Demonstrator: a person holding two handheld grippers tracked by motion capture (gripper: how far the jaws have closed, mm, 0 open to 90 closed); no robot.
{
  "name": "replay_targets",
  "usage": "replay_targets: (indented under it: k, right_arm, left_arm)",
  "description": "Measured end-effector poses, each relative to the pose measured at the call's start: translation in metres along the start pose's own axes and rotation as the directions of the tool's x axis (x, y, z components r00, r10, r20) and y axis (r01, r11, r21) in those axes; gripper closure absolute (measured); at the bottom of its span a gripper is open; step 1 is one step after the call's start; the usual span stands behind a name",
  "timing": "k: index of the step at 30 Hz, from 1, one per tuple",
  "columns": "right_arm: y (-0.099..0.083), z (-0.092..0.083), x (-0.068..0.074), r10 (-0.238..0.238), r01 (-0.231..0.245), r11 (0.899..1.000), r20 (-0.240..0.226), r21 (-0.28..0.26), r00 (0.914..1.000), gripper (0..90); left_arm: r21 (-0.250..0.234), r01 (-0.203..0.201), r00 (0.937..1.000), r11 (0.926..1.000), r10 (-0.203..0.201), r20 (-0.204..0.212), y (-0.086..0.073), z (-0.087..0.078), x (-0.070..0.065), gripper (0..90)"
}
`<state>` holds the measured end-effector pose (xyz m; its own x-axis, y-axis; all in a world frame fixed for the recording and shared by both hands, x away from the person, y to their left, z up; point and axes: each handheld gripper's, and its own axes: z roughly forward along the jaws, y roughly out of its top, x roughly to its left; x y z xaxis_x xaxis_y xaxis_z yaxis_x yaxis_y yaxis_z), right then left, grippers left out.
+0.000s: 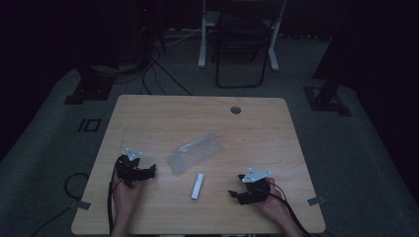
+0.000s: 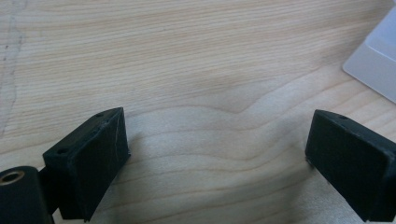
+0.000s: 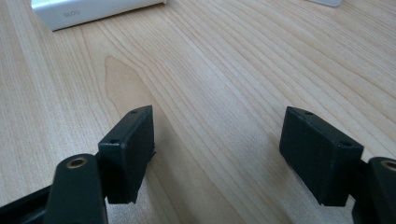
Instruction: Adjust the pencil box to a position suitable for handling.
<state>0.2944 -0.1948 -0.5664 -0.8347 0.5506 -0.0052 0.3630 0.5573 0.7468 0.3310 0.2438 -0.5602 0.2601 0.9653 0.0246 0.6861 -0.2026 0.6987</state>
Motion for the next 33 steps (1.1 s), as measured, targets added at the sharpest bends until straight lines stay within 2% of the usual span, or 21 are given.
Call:
replay_targets:
  k: [11, 14, 18, 21, 22, 23, 24, 25, 26, 28, 29, 30, 31, 32, 33]
  right_arm:
    - [0.0, 0.0, 0.0, 0.0, 0.0, 1.0, 0.0, 0.0, 1.0, 26.3]
    - [0.0, 0.0, 0.0, 0.0, 0.0, 1.0, 0.0, 0.0, 1.0, 26.3]
    - [0.0, 0.0, 0.0, 0.001, -0.001, 1.0, 0.0, 0.0, 1.0, 26.3]
    - [0.0, 0.0, 0.0, 0.001, -0.001, 1.0, 0.0, 0.0, 1.0, 26.3]
    - [0.0, 0.0, 0.0, 0.0, 0.0, 1.0, 0.0, 0.0, 1.0, 26.3]
    - [0.0, 0.0, 0.0, 0.0, 0.0, 1.0, 0.0, 0.0, 1.0, 26.3]
    - [0.0, 0.0, 0.0, 0.0, 0.0, 1.0, 0.0, 0.0, 1.0, 26.3]
    - [0.0, 0.0, 0.0, 0.0, 0.0, 1.0, 0.0, 0.0, 1.0, 26.3]
    - [0.0, 0.0, 0.0, 0.0, 0.0, 1.0, 0.0, 0.0, 1.0, 26.3]
    - [0.0, 0.0, 0.0, 0.0, 0.0, 1.0, 0.0, 0.0, 1.0, 26.3]
    - [0.0, 0.0, 0.0, 0.0, 0.0, 1.0, 0.0, 0.0, 1.0, 26.3]
    - [0.0, 0.0, 0.0, 0.0, 0.0, 1.0, 0.0, 0.0, 1.0, 26.3]
    - [0.0, 0.0, 0.0, 0.001, -0.001, 1.0, 0.0, 0.0, 1.0, 26.3]
    - [0.0, 0.0, 0.0, 0.001, -0.001, 1.0, 0.0, 0.0, 1.0, 26.3]
    - [0.0, 0.0, 0.0, 0.001, -0.001, 1.0, 0.0, 0.0, 1.0, 26.3]
  left_arm:
    - [-0.004, 0.0, 1.0, 1.0, 0.001, 0.002, 0.0, 0.0, 0.0, 7.0]
    - [-0.023, -0.009, 0.9999, 0.9997, 0.009, 0.012, -0.001, -0.003, -0.001, 17.0]
    - [-0.012, -0.008, 0.9999, 0.9999, 0.008, 0.008, 0.001, -0.006, -0.005, 30.2]
    - [-0.008, -0.011, 0.9998, 0.9999, 0.011, 0.016, 0.001, -0.007, -0.007, 34.4]
    - [-0.011, -0.01, 0.9992, 0.9999, 0.011, 0.038, 0.001, -0.008, -0.006, 36.2]
    - [-0.011, -0.01, 0.9992, 0.9999, 0.011, 0.038, 0.001, -0.008, -0.006, 36.4]
    - [-0.032, -0.003, 0.997, 0.9995, 0.006, 0.077, 0.002, -0.011, -0.007, 36.4]
    - [-0.032, -0.003, 0.997, 0.9995, 0.006, 0.077, 0.002, -0.011, -0.007, 36.4]
    - [-0.051, -0.019, 0.9957, 0.9985, 0.023, 0.089, 0.004, -0.014, -0.01, 36.4]
    - [-0.068, -0.025, 0.9943, 0.9973, 0.032, 0.101, 0.006, -0.018, -0.013, 36.4]
    - [-0.068, -0.025, 0.9943, 0.9973, 0.032, 0.101, 0.006, -0.018, -0.013, 36.4]
    - [-0.082, -0.05, 0.9926, 0.9954, 0.058, 0.106, 0.009, -0.022, -0.017, 36.4]
    - [-0.082, -0.05, 0.9926, 0.9954, 0.058, 0.106, 0.009, -0.022, -0.017, 36.4]
    - [-0.089, -0.074, 0.9915, 0.9933, 0.083, 0.1, 0.012, -0.025, -0.02, 36.4]
    - [-0.089, -0.074, 0.9915, 0.9933, 0.083, 0.1, 0.012, -0.025, -0.02, 36.4]
